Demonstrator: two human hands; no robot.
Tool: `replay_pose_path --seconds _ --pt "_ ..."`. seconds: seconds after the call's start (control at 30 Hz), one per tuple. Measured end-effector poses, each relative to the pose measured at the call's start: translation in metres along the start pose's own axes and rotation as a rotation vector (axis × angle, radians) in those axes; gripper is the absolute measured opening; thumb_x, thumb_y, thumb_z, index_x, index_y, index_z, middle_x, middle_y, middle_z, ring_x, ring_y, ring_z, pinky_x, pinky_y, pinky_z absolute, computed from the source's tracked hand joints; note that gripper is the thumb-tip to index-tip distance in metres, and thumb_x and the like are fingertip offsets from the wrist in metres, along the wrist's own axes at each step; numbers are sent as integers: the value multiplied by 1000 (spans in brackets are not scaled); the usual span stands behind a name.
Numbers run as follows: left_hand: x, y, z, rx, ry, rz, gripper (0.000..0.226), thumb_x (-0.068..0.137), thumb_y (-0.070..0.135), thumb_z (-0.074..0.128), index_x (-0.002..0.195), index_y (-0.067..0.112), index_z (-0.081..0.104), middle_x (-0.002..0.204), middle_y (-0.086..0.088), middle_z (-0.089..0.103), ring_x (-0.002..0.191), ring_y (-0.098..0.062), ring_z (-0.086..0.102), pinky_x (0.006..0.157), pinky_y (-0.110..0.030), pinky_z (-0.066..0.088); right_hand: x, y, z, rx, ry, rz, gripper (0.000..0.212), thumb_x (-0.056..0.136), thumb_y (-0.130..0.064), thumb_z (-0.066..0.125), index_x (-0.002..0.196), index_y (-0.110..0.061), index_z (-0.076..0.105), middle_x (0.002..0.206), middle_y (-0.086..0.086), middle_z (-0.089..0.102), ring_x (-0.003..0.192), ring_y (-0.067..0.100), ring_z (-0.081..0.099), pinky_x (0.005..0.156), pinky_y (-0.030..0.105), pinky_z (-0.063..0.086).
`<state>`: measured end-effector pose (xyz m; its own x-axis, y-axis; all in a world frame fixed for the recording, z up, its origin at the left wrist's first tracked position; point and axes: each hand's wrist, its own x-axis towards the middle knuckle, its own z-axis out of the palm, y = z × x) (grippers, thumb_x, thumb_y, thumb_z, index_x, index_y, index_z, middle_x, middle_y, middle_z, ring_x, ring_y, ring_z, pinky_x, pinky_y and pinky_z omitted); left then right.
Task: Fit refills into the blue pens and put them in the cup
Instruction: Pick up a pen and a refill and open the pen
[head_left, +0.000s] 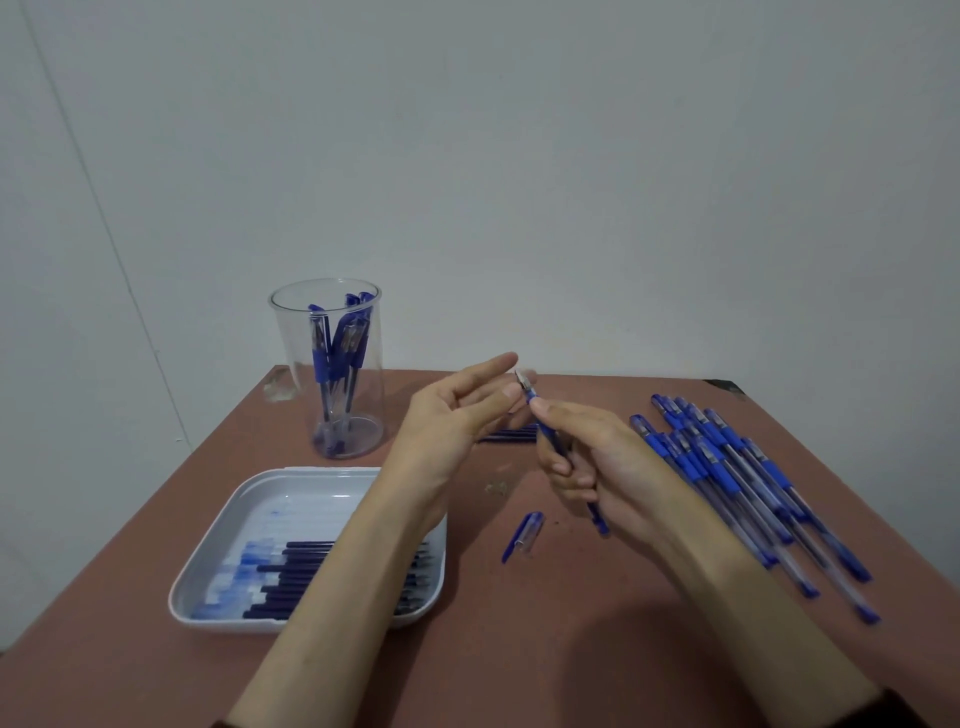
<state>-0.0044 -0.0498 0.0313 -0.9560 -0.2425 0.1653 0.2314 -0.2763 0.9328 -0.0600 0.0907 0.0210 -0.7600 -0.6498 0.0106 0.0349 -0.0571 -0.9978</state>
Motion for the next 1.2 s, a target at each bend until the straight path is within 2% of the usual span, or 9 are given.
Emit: replay_pose_path --seconds 0.27,0.4,0.5,0.63,0.7,0.83,1.03,1.13,1.2 --pt "0 -3 0 99 141 74 13 81 3 68 88 13 71 77 1 74 74 -5 68 70 -12 52 2 2 1 -103 29 -47 20 94 -28 57 83 -23 72 51 4 43 39 11 23 38 20 16" --pt "1 -5 0 66 175 53 8 79 6 70 84 12 71 74 2 72 71 -6 67 69 -14 53 1 2 -1 -194 58 -95 19 95 -28 57 98 -18 72 50 2 44 43 14 24 44 26 17" --pt "1 -6 2 51 202 31 7 78 11 71 84 11 70 75 1 71 71 -5 66 68 -14 52 1 3 0 -262 89 -154 17 95 -28 58 98 -21 73 52 2 45 43 14 29 47 30 21" --pt "5 -2 -2 -68 298 16 7 79 16 70 83 11 67 77 1 66 73 -7 62 73 -19 52 1 12 -3 -713 275 -369 13 92 -32 61 94 -26 72 63 -6 64 57 11 55 58 35 45" --pt "7 1 -8 -70 338 45 6 81 17 70 84 14 66 82 3 66 79 -7 62 74 -18 50 2 16 -6 -861 351 -400 13 91 -36 59 93 -29 70 68 -2 65 64 15 57 65 38 48" --pt "6 -3 -10 280 315 121 5 80 17 73 80 19 68 75 6 66 67 0 59 61 -12 47 8 18 -10 -844 452 -417 17 90 -40 59 93 -28 71 69 -1 66 65 18 60 65 41 51" --pt "1 -21 -2 1057 -28 141 14 81 14 70 93 18 75 76 6 70 68 0 60 64 -7 44 8 17 -10 -841 479 -394 20 92 -38 59 96 -23 72 69 -4 67 64 15 61 65 40 53" --pt "-2 -24 -1 1217 -184 78 11 81 16 70 90 19 76 83 6 73 78 -4 62 78 -21 49 7 17 -9 -851 484 -395 21 91 -38 58 96 -22 71 69 -3 67 66 17 61 66 41 53" --pt "-2 -24 -1 1259 -203 63 11 81 17 70 90 20 75 83 7 72 76 -4 61 75 -20 48 8 17 -9 -851 483 -397 21 91 -38 58 96 -23 71 70 -3 67 66 17 61 67 42 53"
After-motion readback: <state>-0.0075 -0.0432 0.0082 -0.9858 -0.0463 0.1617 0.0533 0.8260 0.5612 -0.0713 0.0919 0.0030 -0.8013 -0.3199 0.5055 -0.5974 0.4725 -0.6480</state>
